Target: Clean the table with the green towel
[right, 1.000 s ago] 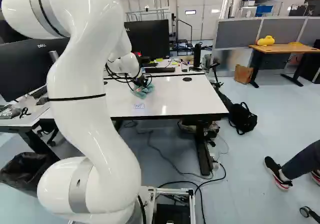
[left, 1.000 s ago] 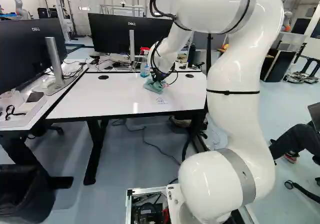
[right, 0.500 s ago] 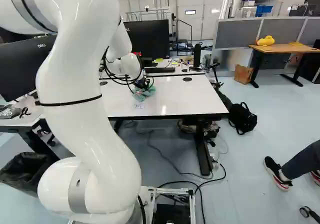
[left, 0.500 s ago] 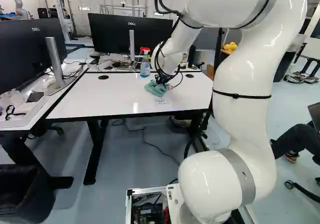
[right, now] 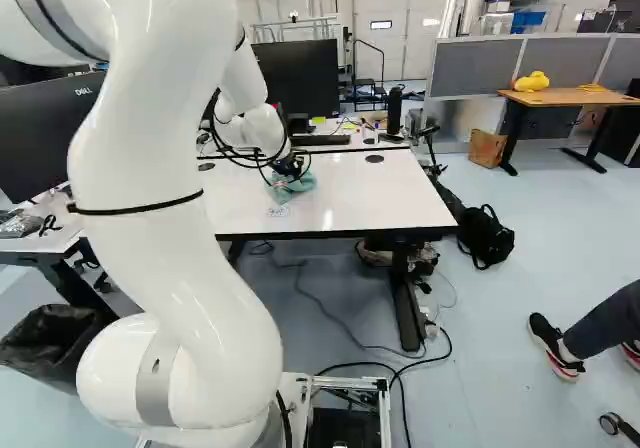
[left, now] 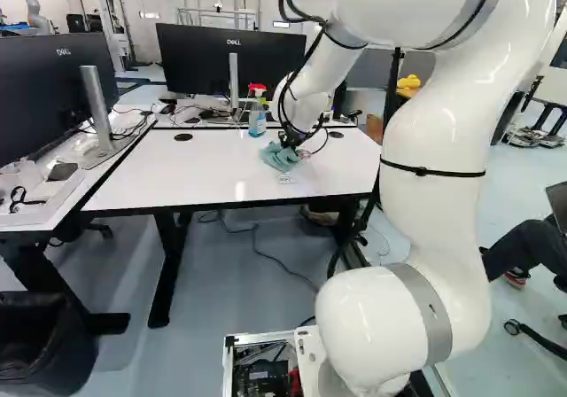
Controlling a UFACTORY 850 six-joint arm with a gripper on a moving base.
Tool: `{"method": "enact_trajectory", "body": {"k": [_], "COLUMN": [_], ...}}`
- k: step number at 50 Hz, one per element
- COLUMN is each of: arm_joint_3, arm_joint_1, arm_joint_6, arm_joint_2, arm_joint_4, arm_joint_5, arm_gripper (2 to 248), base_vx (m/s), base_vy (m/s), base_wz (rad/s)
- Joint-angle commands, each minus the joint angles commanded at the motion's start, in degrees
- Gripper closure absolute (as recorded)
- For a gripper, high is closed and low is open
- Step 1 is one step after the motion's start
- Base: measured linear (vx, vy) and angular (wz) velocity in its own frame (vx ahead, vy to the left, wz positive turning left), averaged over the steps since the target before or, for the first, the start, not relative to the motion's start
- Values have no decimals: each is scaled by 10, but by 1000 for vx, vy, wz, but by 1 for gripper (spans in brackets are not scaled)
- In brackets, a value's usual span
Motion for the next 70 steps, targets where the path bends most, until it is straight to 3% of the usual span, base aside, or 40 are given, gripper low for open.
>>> {"method": "enact_trajectory", "body": {"k": [24,70], "arm_joint_3": [5,22], "arm_joint_1": [16,82], "arm_joint_6": [0,0], "arm_joint_2": [34,57], "arm_joint_4": [0,0], "arm_joint_5": [0,0], "arm_gripper": [215,215], "base_vx": [0,0], "base_vy": [0,0], "base_wz": [0,0]}}
